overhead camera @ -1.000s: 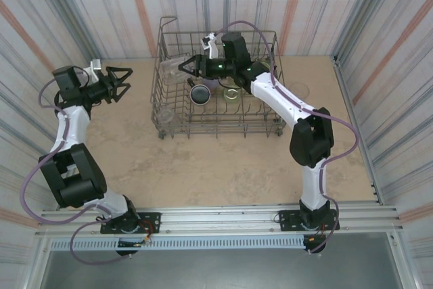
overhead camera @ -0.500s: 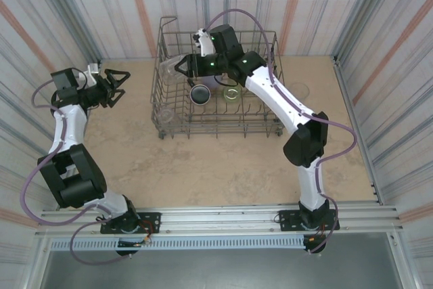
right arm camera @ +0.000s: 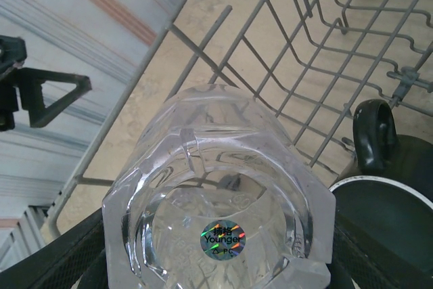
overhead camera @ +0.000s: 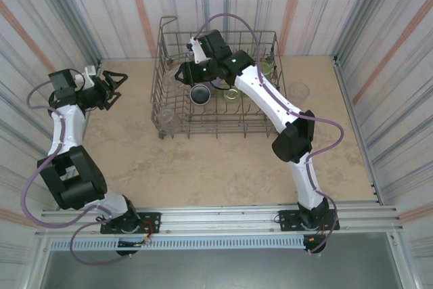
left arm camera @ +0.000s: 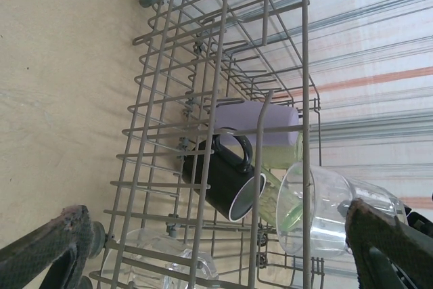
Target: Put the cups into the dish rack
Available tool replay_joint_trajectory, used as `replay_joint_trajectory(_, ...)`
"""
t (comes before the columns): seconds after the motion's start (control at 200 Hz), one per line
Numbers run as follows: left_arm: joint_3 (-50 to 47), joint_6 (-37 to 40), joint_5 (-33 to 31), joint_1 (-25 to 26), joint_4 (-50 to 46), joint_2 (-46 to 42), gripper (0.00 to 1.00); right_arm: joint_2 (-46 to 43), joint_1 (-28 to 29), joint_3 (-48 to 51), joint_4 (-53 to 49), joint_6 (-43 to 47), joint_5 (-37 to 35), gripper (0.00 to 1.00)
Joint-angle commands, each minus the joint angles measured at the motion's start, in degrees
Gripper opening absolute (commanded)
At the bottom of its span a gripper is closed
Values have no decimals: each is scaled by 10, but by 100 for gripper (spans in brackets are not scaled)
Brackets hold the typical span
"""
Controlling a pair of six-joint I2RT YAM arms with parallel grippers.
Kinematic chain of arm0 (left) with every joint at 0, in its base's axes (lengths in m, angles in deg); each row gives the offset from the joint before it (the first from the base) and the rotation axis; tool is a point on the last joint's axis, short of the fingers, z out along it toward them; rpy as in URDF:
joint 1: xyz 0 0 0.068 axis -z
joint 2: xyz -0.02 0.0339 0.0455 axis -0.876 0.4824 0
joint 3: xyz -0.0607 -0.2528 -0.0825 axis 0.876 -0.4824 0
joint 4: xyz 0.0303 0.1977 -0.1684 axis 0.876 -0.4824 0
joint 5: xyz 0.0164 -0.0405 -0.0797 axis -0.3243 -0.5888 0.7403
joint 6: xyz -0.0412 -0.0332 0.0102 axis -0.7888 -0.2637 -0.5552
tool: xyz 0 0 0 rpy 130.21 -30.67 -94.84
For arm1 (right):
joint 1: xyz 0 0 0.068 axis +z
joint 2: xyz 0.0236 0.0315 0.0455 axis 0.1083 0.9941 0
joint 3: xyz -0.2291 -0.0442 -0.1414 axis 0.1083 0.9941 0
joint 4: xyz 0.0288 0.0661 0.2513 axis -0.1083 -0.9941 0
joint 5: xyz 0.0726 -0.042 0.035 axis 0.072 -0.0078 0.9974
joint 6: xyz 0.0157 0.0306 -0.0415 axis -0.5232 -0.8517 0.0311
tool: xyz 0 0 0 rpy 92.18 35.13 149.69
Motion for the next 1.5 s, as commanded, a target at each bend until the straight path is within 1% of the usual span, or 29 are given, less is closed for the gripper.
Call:
replay_joint_trajectory(0.0, 19, 17, -10, -4, -19, -20, 99, 22, 10, -41, -27, 23, -24, 37)
replay_joint_trajectory(0.205, 16, 15, -15, -4, -19, -21, 99, 55, 26, -85, -56, 41, -61, 37)
replay_joint_trajectory(0.406, 13, 8, -15, -4, -13, -21, 99, 77, 36, -100, -55, 45, -87, 37)
replay_joint_trajectory(0.526, 9, 3, -15, 6, -8, -21, 99, 92, 41, -114, -50, 47, -92, 37)
replay_joint_trajectory(0.641, 10, 6, -16, 24, -10, -22, 99, 104, 48, -119, -38, 51, -97, 37)
replay_joint_trajectory(0.872, 10, 8, -21, 39, -13, -20, 99, 136, 64, -137, -36, 81, -149, 37)
replay_joint_trajectory(0.952, 10, 9, -22, 43, -13, -20, 99, 147, 68, -143, -36, 89, -157, 37)
replay_joint_trajectory(1.493, 10, 12, -25, 47, -15, -19, 99, 180, 78, -147, -62, 128, -202, 37)
